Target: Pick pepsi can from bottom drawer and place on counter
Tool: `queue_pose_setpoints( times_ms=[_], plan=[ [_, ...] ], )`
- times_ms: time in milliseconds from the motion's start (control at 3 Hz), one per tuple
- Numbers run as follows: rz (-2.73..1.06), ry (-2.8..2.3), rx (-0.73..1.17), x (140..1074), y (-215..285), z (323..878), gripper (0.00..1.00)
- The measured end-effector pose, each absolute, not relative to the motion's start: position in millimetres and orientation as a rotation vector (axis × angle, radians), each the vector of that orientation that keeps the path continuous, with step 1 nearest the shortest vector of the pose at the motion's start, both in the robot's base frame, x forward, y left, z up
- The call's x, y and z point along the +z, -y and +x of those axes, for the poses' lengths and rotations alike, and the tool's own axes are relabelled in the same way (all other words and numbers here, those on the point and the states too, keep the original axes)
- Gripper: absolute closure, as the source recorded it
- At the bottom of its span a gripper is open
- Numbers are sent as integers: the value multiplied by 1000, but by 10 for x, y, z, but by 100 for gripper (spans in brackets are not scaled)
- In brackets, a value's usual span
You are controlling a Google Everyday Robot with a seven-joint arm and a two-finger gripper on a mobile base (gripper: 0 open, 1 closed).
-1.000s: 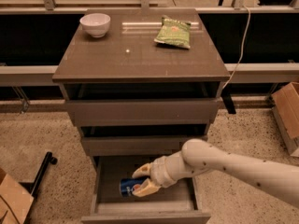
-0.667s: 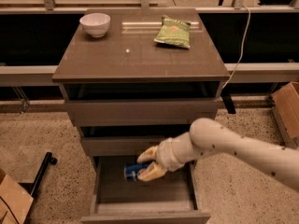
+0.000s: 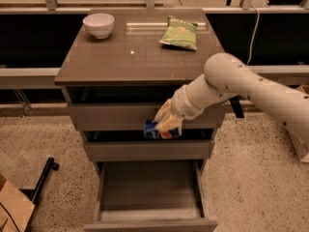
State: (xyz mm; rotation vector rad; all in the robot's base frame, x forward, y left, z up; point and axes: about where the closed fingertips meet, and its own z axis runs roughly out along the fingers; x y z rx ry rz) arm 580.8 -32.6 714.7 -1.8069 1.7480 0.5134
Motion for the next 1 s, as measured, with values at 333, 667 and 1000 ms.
queue_pose_setpoints(
  times_ms=[333, 667, 1000],
  plan=[
    [-1762, -1728, 457, 7496, 415, 6103, 100],
    [-1763, -1727, 458, 7494, 411, 6101, 100],
    [-1785, -1742, 408, 7523, 419, 6033, 82]
  ],
)
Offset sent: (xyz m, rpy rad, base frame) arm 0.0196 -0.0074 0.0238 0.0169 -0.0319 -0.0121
